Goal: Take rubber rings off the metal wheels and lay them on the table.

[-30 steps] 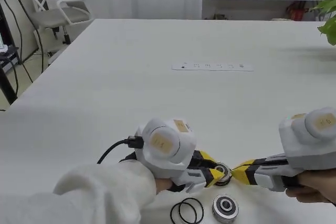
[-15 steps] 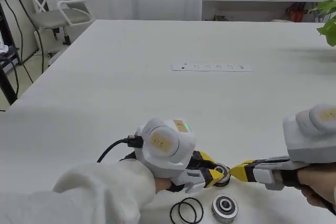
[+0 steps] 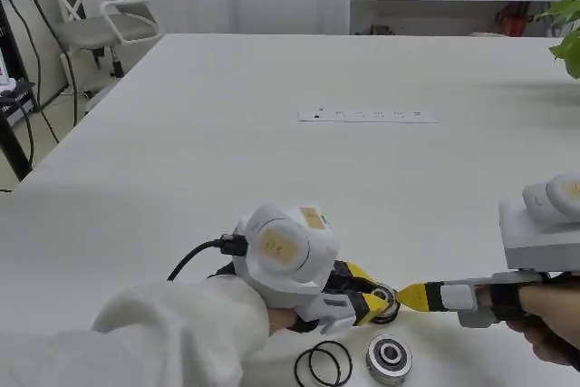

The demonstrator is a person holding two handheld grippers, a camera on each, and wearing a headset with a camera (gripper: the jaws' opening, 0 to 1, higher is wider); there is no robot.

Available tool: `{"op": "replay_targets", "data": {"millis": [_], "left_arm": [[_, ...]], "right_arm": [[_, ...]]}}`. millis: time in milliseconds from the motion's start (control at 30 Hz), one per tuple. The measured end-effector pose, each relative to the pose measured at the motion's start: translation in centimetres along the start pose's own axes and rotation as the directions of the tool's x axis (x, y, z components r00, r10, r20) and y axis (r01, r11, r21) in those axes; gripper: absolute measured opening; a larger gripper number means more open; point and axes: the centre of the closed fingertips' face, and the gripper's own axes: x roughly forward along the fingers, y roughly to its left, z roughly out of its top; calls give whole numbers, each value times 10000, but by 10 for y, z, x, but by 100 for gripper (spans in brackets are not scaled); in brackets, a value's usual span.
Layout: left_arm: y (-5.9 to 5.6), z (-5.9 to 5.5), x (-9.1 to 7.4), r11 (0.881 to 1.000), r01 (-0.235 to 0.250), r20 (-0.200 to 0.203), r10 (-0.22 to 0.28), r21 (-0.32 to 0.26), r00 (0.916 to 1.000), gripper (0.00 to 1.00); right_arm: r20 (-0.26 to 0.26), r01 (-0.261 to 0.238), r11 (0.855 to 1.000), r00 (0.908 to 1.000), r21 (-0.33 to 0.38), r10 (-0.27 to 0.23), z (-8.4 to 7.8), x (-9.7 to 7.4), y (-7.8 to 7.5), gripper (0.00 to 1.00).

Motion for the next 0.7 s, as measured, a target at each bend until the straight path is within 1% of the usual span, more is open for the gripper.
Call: {"op": "replay_targets", "data": {"millis": [467,600,700], "left_arm": [[0,0,0,10000,2,16,-2,10,10000,13],[0,0,0,10000,7,13,-7,18,10000,13],[0,0,0,10000,19,20,-19,24,10000,13]], "right_arm": [[18,-142,9997,9999,-182,142,2,1,3,0],[3,-86,9992,10000,-391,86,2,1,4,0],[4,-128,9994,9999,-328,128,2,1,4,0]]}}
